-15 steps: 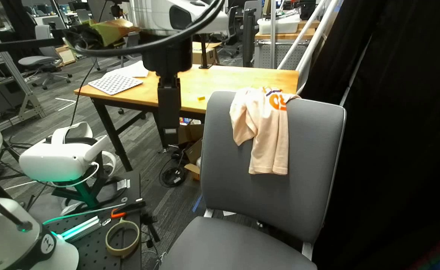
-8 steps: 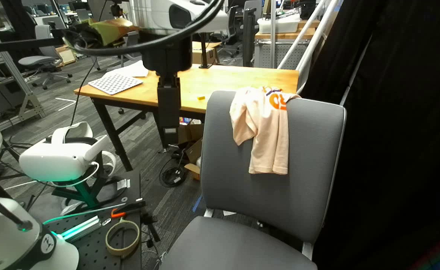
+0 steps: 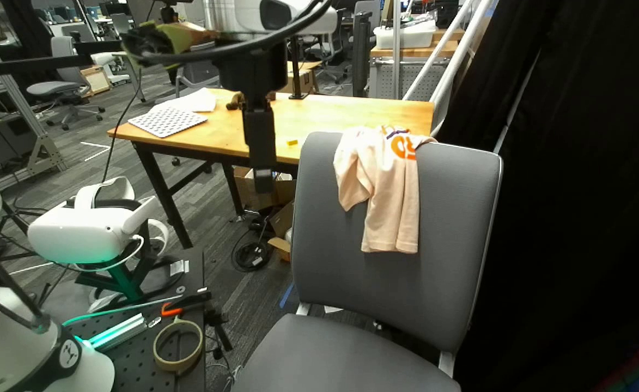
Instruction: Pick up the shirt on the chair and put it on the table
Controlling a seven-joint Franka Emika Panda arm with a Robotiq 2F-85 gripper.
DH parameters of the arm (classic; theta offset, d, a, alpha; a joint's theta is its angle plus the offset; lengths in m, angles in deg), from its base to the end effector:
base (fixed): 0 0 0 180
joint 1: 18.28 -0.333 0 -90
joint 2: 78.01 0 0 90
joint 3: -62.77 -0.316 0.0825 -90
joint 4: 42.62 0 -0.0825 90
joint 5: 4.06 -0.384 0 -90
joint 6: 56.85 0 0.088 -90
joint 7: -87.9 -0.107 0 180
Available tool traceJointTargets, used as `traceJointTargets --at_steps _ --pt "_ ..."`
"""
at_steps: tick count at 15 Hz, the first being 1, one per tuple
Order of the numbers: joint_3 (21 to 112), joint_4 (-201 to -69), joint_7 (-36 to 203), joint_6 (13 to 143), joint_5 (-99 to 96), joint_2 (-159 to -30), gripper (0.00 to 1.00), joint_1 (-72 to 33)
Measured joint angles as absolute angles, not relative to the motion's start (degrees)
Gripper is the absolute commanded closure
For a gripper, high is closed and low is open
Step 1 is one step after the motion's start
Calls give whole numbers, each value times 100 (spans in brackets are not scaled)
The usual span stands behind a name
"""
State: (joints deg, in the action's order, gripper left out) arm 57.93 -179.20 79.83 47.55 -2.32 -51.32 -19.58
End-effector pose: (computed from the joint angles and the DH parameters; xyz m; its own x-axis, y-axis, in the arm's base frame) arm 0.3963 0.0423 0.4838 0.9954 -0.0388 -0.0871 -0.0319 -0.9963 0.0794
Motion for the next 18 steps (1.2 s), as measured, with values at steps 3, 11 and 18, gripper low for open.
traceJointTargets --at_steps 3,11,18 --pt "5409 -17175 8042 4829 -25 -5702 0 -2165" --pt "5138 -14775 9284 4765 103 -7797 0 -2716" --pt "5133 -12891 10471 4468 242 -9728 0 -2906"
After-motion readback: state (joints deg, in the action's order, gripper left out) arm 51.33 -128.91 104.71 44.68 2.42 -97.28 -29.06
